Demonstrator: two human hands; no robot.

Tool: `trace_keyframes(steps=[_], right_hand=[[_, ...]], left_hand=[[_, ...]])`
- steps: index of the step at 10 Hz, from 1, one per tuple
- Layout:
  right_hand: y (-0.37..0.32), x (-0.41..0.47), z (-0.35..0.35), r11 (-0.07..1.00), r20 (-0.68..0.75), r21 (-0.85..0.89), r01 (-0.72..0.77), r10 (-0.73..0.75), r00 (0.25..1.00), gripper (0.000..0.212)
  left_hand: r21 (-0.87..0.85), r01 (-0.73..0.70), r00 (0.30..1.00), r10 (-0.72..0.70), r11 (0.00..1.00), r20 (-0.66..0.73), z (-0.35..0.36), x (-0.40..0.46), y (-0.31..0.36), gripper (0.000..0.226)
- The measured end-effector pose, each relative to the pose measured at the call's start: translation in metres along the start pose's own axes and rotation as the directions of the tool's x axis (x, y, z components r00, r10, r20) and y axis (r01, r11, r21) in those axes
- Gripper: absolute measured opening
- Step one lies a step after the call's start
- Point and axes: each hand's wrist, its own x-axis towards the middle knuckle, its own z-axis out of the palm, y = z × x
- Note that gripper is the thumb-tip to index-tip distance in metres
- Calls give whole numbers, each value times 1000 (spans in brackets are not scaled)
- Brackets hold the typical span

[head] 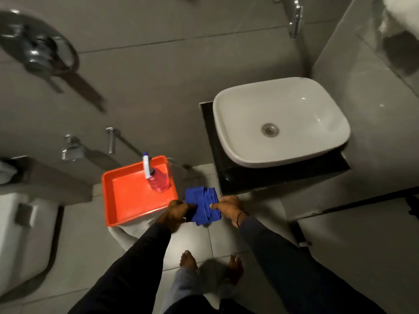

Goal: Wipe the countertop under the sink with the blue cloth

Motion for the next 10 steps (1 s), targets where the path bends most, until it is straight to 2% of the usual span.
trace_keyframes(steps=[1,2,3,4,5,6,7,9,10], right_hand=[[-30,-8,49,996,55,-75,54,-50,997,22],[-51,-8,87,991,79,-100,84,-77,994,26],[-75,-1,151,993,59,-79,83,-78,995,32],[-89,14,194,995,7,-76,64,-64,998,31],[-103,41,251,995,-32,-98,5,-8,999,28],[-108,75,295,997,-98,-38,-66,62,993,19],[-110,87,310,995,-152,27,-99,102,983,19],[-105,100,323,985,-121,54,-163,169,978,18],[-103,97,312,992,-164,41,-119,124,979,12]], left_hand=[[-67,40,992,-48,997,-117,-53,-7,-17,20],[-68,52,985,-62,996,-162,-92,-3,-27,18],[-55,67,974,-77,996,-215,-151,16,-38,10],[10,89,970,-85,996,-228,-190,41,-41,24],[194,96,975,-53,976,-216,-241,83,-45,31],[430,31,983,51,902,-178,-271,123,-45,30],[518,-36,984,121,855,-132,-276,139,-46,29],[593,-112,985,166,797,-37,-281,156,-51,44],[588,-131,983,183,799,-30,-286,157,-51,42]])
